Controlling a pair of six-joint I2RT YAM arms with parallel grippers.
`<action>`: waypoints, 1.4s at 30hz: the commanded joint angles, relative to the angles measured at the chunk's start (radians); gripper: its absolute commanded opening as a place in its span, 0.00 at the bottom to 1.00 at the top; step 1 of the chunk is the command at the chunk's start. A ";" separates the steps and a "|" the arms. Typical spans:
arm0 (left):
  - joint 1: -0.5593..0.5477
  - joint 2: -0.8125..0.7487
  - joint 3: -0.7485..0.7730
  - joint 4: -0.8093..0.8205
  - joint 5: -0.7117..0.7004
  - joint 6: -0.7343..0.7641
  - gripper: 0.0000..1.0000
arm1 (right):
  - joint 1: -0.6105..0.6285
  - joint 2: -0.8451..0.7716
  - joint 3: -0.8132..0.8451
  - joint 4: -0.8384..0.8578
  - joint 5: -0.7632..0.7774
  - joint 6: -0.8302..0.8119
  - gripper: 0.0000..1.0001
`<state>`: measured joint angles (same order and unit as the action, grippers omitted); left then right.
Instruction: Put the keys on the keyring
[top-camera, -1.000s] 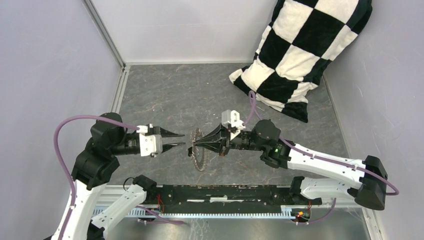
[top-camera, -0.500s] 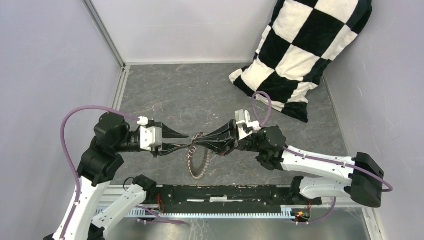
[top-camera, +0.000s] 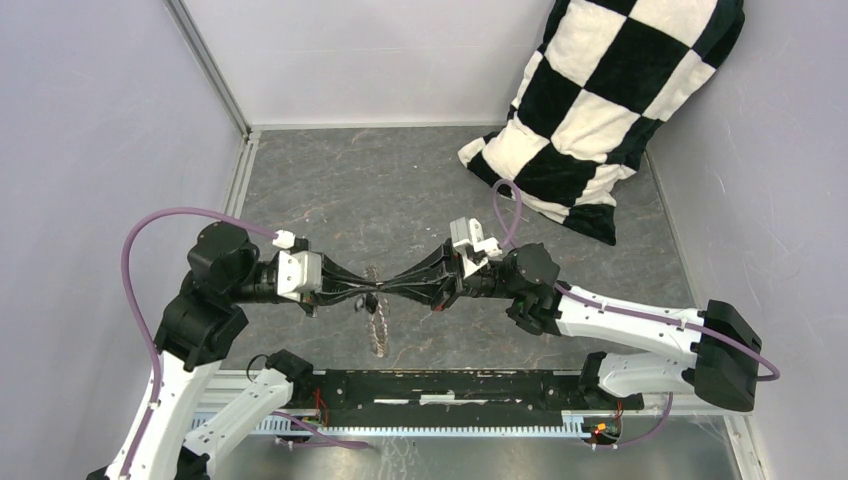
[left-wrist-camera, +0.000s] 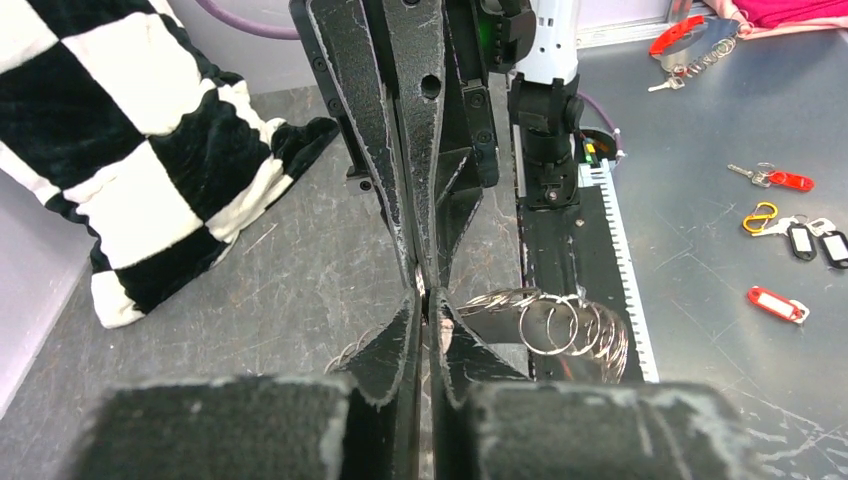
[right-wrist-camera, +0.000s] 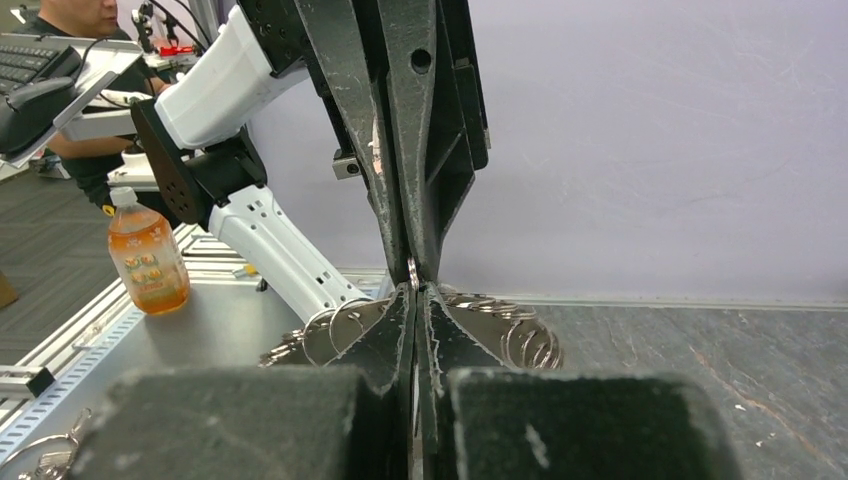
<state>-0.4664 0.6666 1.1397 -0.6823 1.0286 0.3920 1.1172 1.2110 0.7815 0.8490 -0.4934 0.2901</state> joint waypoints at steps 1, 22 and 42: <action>-0.003 0.000 0.002 0.008 -0.004 -0.005 0.03 | 0.006 -0.003 0.064 -0.007 -0.021 -0.021 0.00; -0.003 -0.095 -0.265 0.451 -0.607 -0.402 0.02 | 0.093 -0.165 0.046 -0.508 0.477 -0.270 0.98; -0.003 -0.100 -0.310 0.545 -0.669 -0.462 0.02 | 0.247 0.077 0.009 -0.254 0.980 -0.450 0.98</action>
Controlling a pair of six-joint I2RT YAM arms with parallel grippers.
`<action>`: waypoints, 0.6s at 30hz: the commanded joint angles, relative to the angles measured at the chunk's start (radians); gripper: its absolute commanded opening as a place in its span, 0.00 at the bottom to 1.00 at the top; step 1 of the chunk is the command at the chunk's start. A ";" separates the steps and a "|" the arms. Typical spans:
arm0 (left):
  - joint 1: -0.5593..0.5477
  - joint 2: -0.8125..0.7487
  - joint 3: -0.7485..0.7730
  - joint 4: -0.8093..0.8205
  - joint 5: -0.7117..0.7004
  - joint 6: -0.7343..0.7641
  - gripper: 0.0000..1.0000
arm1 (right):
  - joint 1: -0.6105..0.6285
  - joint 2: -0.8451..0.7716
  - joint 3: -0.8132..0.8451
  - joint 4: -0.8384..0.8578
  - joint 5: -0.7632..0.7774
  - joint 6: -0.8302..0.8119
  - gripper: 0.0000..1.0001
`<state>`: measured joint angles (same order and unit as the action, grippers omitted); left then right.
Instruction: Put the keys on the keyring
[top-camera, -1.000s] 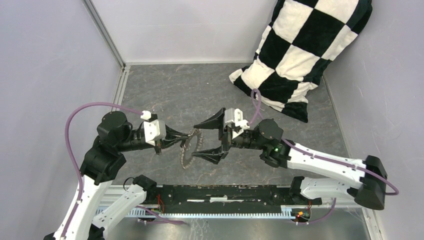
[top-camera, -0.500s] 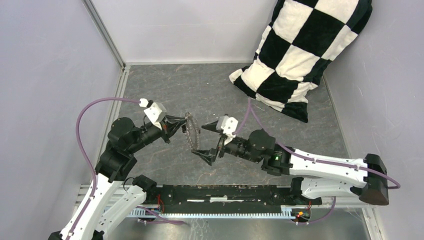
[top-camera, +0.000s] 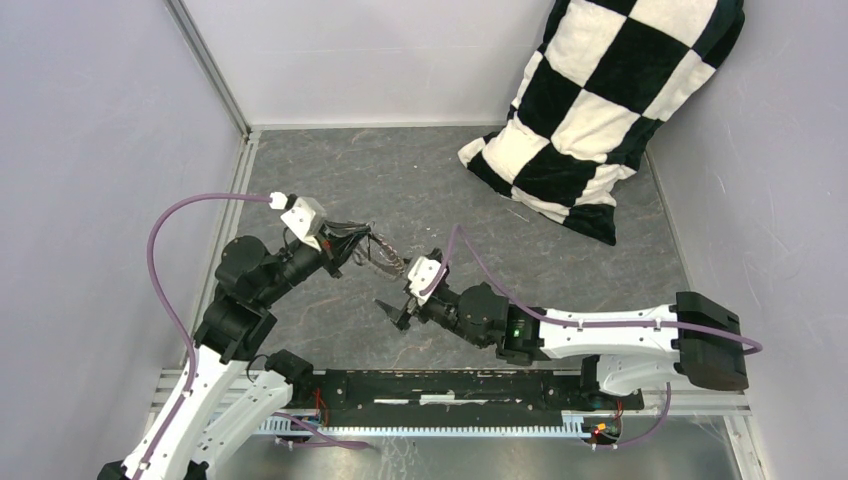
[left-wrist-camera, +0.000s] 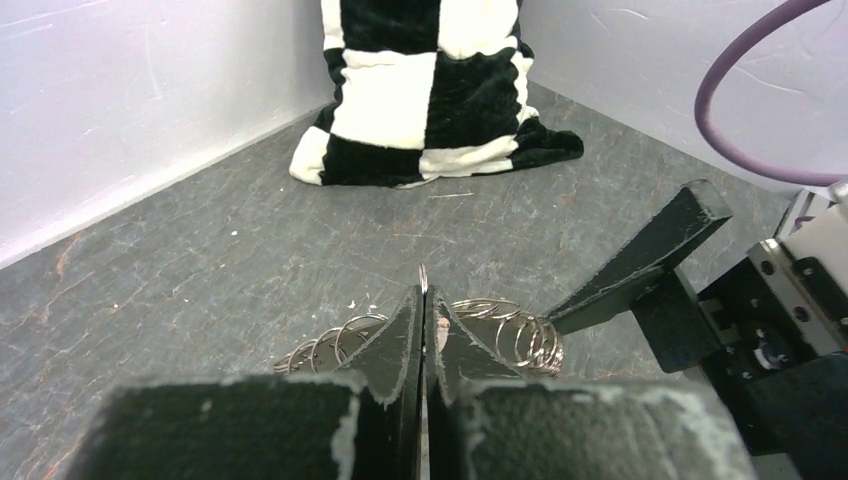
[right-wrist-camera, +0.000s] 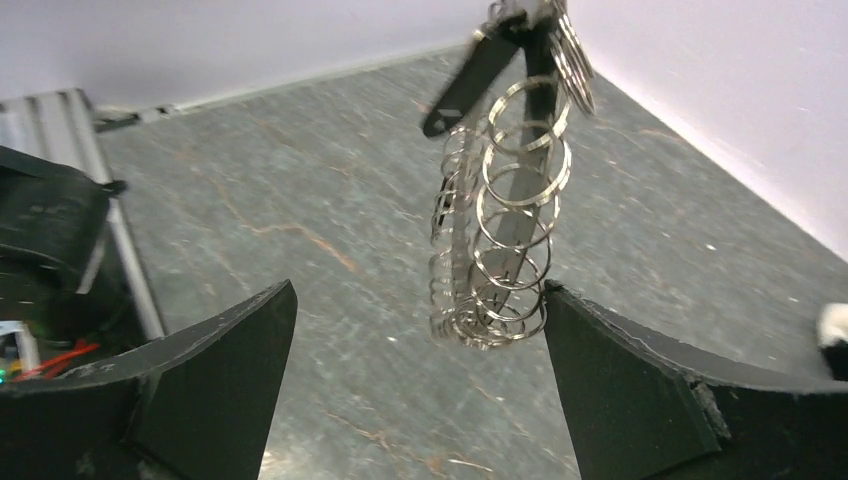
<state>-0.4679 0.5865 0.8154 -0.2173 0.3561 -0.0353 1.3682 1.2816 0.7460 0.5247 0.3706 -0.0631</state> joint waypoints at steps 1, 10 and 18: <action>-0.002 -0.024 0.015 0.073 0.011 -0.034 0.02 | -0.010 0.001 0.041 0.061 0.111 -0.107 0.98; -0.002 -0.037 0.009 0.056 0.039 -0.034 0.02 | -0.147 -0.072 -0.018 0.062 -0.168 -0.052 0.91; -0.002 -0.037 0.005 0.053 0.044 -0.035 0.02 | -0.188 0.025 0.095 -0.003 -0.394 -0.016 0.21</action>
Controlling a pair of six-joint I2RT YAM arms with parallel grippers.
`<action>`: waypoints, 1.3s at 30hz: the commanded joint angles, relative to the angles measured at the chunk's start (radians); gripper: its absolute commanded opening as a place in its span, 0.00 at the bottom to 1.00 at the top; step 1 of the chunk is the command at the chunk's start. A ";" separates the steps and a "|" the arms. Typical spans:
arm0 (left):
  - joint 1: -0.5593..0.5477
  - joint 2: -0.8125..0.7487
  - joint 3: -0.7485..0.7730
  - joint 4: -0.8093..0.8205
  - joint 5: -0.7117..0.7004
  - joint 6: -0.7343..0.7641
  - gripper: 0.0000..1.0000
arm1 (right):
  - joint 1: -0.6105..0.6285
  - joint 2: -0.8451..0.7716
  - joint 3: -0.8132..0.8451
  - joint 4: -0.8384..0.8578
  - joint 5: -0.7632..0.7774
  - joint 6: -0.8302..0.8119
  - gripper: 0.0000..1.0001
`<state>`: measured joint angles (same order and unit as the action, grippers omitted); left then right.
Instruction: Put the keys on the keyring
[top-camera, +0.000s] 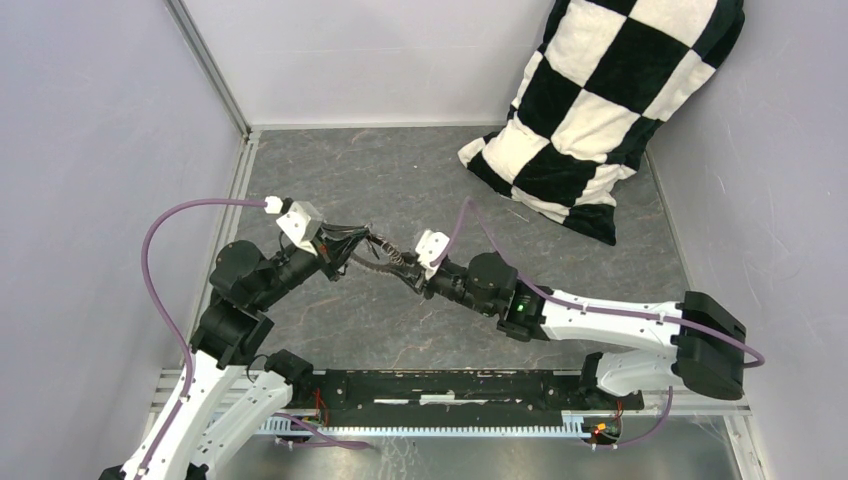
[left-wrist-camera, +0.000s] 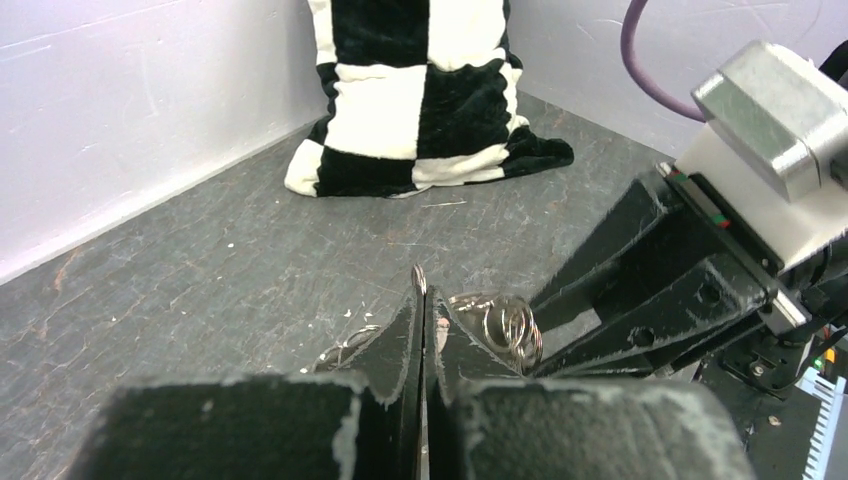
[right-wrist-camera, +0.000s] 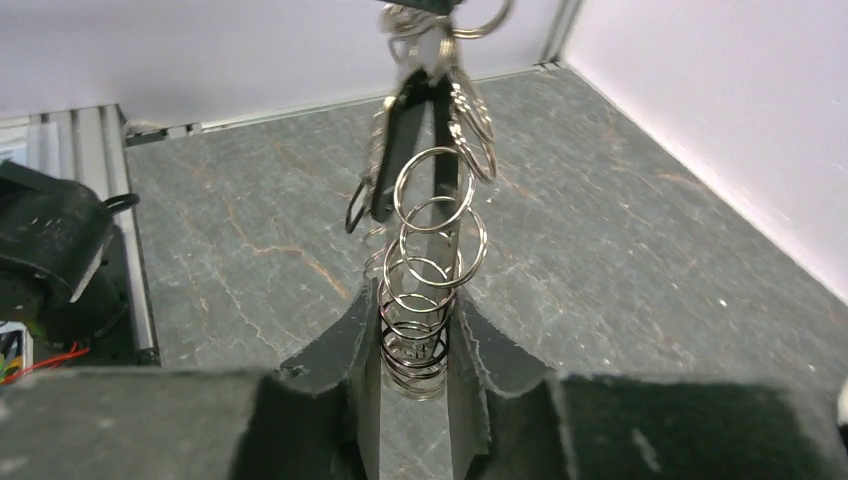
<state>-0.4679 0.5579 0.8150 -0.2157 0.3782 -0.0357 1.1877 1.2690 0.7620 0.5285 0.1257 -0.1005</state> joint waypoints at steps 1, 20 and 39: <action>-0.002 -0.009 0.006 0.050 0.021 -0.034 0.02 | -0.011 0.042 0.084 -0.005 -0.177 0.022 0.15; -0.002 0.053 0.005 -0.020 -0.145 0.012 0.99 | -0.200 0.025 0.056 -0.136 -0.369 0.228 0.00; 0.345 0.551 0.339 -0.269 -0.109 0.106 1.00 | -0.469 0.486 0.262 0.014 -0.753 0.495 0.01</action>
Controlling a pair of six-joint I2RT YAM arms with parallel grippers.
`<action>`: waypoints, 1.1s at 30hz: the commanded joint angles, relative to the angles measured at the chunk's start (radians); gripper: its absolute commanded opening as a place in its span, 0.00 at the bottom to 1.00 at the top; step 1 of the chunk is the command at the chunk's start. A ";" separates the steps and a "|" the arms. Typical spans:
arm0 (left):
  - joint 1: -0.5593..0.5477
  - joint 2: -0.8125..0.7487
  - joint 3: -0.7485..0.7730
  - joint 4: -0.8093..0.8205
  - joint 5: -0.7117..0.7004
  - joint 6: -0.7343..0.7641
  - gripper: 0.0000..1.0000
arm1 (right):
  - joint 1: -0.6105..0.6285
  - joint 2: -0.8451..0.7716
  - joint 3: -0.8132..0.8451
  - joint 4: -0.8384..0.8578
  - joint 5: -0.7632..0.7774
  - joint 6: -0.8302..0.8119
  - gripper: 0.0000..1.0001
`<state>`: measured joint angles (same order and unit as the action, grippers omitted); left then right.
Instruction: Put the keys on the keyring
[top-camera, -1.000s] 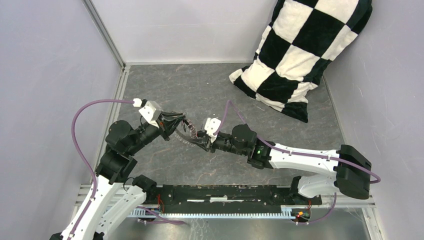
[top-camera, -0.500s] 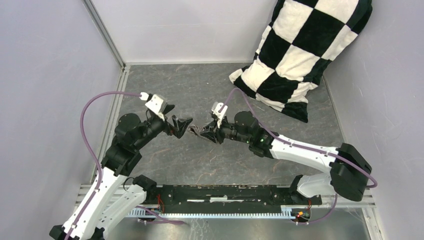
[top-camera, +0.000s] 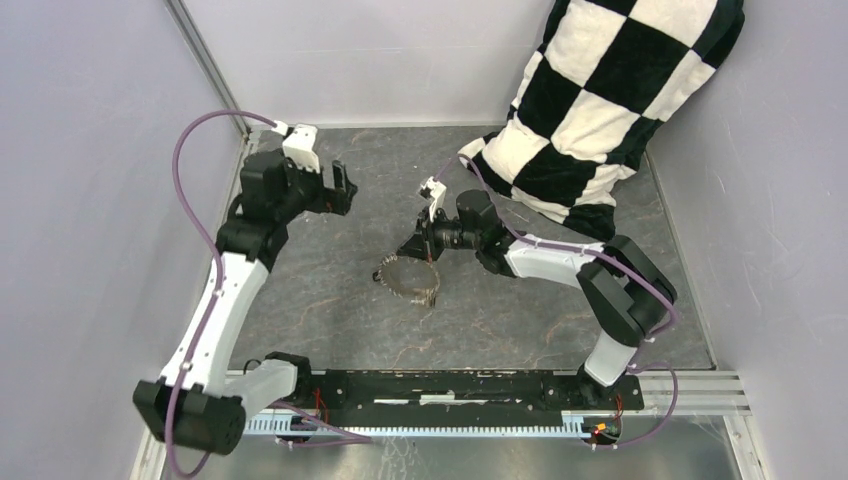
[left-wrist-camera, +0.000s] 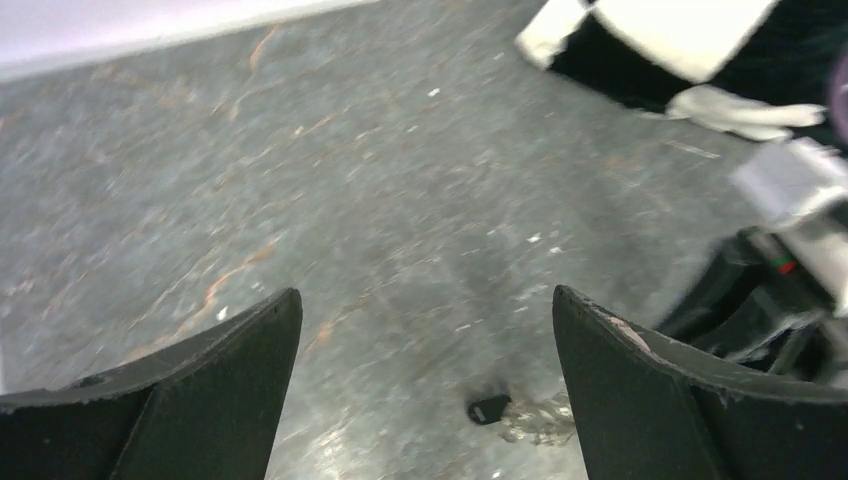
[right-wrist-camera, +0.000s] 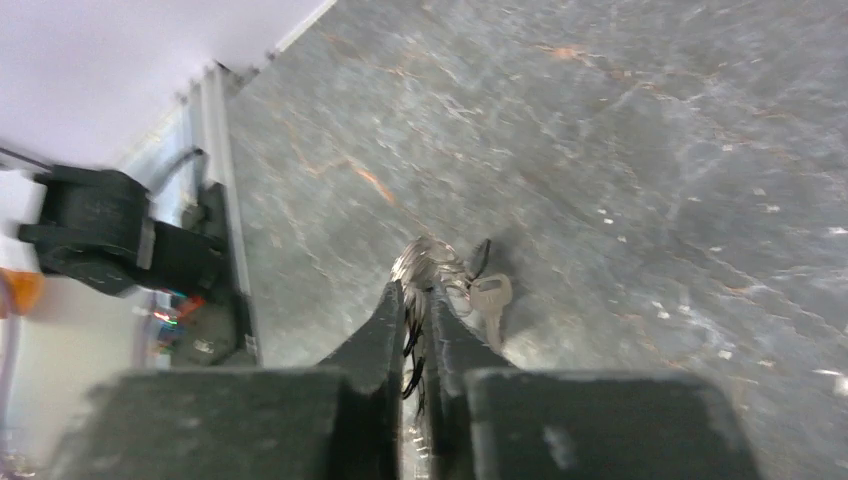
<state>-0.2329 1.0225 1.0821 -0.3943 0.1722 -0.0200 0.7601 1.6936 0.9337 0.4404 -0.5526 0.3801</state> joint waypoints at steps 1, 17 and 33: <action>0.131 0.106 0.076 -0.102 0.104 0.109 1.00 | -0.057 0.096 0.112 0.104 -0.090 0.014 0.01; 0.212 0.255 -0.029 -0.129 0.211 0.307 1.00 | -0.139 0.355 0.338 -0.107 -0.048 -0.150 0.11; 0.270 0.236 -0.109 -0.031 0.230 0.302 1.00 | -0.125 -0.112 0.086 -0.278 0.210 -0.371 0.98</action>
<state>-0.0086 1.2819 0.9581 -0.4988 0.3695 0.2485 0.6331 1.8084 1.1324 0.1875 -0.4881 0.1078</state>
